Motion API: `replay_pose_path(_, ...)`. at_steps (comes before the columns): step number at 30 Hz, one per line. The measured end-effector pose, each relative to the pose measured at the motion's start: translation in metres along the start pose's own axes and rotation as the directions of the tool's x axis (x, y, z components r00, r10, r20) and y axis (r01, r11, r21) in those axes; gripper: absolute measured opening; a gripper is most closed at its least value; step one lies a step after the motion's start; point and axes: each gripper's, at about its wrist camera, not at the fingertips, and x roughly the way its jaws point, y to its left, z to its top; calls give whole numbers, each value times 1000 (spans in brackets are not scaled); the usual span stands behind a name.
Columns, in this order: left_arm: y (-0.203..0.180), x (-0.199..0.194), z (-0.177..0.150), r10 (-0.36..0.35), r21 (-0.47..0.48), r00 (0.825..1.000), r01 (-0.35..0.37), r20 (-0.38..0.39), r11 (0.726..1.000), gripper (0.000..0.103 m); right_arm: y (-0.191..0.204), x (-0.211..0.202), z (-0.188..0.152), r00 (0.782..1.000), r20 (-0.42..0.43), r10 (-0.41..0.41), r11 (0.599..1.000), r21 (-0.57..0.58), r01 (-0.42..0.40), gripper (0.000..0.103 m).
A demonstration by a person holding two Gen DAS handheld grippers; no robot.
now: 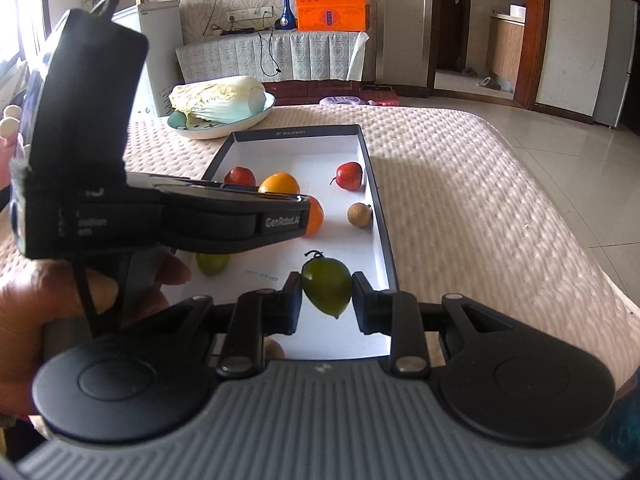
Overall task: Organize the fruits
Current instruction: 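Carry the yellow fruit and the green lime over the grey box with both grippers, then lower the yellow fruit into the box and open the left gripper while the right releases the lime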
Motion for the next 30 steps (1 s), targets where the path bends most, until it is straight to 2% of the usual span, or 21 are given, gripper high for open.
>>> replay_pose_path(7, 8, -8, 1, 2, -7, 1000, -2, 8, 1000, 38, 0, 6, 1, 1000, 2, -7, 1000, -2, 7, 30)
replay_pose_path(8, 9, -9, 1, -1, -8, 1000, 1, 12, 1000, 41, 0, 7, 2, 1000, 4, -6, 1000, -3, 6, 30)
replay_pose_path(10, 9, -13, 1, 1, -3, 1000, -1, 26, 1000, 57, 2, 10, 2, 1000, 2, -6, 1000, -9, 6, 30)
replay_pose_path(12, 10, -18, 1, 1, 3, 999, -1, 42, 1000, 60, 4, 15, 2, 1000, -2, -12, 1000, -18, 12, 31)
replay_pose_path(17, 11, -23, 2, -1, 5, 999, 1, 46, 1000, 61, 7, 21, 3, 1000, 13, -20, 999, -24, 20, 31)
replay_pose_path(20, 14, -26, 1, 5, 6, 999, -5, 50, 1000, 61, 7, 19, 4, 999, 39, -20, 999, -25, 21, 43)
replay_pose_path(24, 20, -31, 0, 19, -7, 998, -19, 53, 1000, 61, 7, 16, 4, 998, 65, -13, 999, -29, 15, 44)
replay_pose_path(30, 27, -38, -3, 46, -23, 998, -45, 53, 999, 61, 5, 15, 5, 998, 57, -16, 1000, -13, 17, 44)
